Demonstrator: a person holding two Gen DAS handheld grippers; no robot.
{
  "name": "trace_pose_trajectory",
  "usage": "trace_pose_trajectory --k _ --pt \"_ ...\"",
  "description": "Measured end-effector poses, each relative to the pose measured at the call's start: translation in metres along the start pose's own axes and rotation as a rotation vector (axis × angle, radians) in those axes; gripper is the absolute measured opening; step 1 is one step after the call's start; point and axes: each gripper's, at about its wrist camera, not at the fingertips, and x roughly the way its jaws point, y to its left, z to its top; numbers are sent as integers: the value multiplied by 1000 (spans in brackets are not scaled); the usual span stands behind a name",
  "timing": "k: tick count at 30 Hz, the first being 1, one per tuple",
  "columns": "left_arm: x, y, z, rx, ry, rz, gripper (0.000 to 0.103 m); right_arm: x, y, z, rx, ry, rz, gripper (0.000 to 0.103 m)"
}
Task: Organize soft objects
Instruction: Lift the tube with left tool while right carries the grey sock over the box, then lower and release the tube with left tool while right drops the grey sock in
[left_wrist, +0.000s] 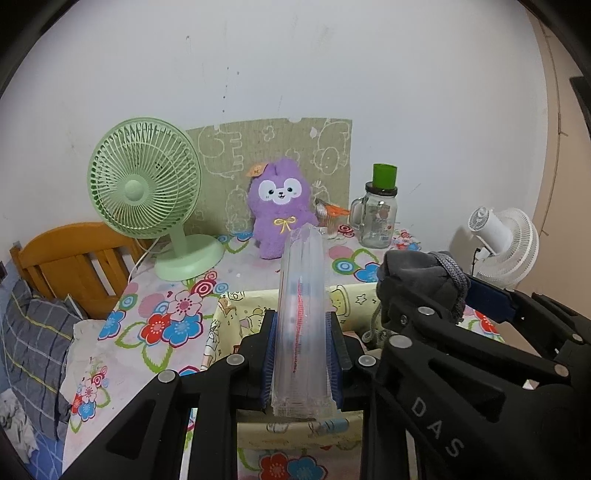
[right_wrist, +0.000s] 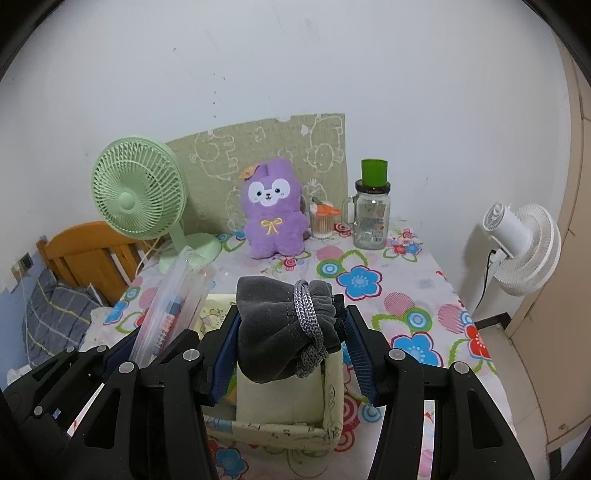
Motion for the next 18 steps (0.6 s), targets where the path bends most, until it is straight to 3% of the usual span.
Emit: trace_pose_trajectory --k 8,14,15,16,18 --pt "27 7 -2 -11 38 -16 28 25 0 1 2 37 -2 57" --pt "39 8 -5 -8 60 -15 42 40 1 -1 0 64 -1 57" --pt "40 8 -6 -6 65 -17 49 42 1 -2 0 68 -1 57" --pt "42 8 -6 -3 70 -18 61 44 2 -3 -1 71 0 57" --pt "43 10 -8 5 70 -5 75 48 3 -4 -2 78 3 57"
